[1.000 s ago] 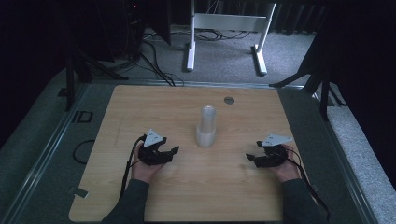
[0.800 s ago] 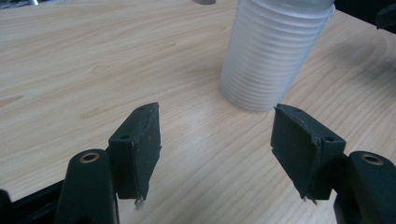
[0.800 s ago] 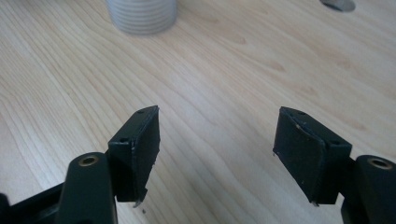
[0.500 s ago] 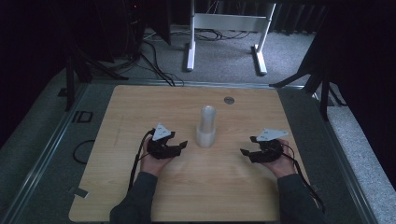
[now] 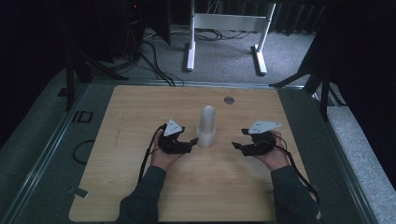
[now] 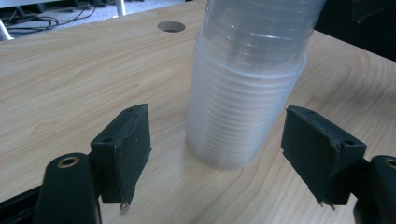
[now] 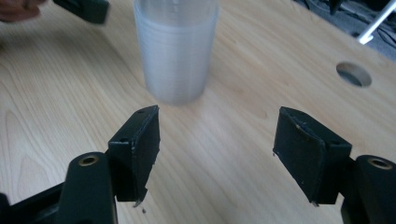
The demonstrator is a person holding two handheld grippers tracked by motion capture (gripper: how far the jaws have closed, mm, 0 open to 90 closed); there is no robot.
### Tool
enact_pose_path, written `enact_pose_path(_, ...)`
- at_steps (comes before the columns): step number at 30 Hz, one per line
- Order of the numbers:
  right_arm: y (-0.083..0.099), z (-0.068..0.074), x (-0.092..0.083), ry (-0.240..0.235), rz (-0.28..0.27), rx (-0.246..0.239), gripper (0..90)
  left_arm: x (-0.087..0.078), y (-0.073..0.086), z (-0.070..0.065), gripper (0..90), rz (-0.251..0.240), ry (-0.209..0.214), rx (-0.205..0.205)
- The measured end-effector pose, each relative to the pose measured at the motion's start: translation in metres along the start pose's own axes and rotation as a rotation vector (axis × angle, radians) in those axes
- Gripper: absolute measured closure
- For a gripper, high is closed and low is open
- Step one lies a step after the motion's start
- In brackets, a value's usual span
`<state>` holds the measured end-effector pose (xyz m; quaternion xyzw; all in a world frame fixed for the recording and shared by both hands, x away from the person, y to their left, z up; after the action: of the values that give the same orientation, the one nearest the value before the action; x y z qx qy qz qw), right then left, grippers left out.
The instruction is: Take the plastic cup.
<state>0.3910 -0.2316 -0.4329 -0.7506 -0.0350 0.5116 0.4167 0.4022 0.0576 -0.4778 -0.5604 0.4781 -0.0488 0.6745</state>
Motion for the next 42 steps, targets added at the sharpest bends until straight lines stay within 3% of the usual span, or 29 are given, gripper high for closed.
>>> enact_pose_path(16, -0.034, 0.004, 0.003, -0.023, -0.059, -0.012, 26.4, 0.024, -0.014, -0.015, 17.4, -0.040, 0.013, 0.005)
enact_pose_path(28, -0.050, 0.005, 0.004, -0.023, -0.087, -0.013, 25.1, 0.036, -0.017, -0.021, 16.6, -0.025, -0.005, 0.030)
enact_pose_path(42, -0.078, 0.012, 0.011, -0.050, -0.126, -0.034, 29.3, 0.036, -0.018, -0.019, 20.2, -0.044, 0.001, 0.012)
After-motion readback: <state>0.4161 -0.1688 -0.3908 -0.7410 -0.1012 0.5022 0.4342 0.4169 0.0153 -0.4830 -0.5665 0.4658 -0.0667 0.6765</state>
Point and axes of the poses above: each handheld gripper's, and its own axes: x roughly forward along the jaws, y roughly out of its underside, z roughly to its left, the point moved 3 cm from there along x, roughly forward along the jaws, and after that the axes turned 10 degrees about z, right-handed, at the moved point
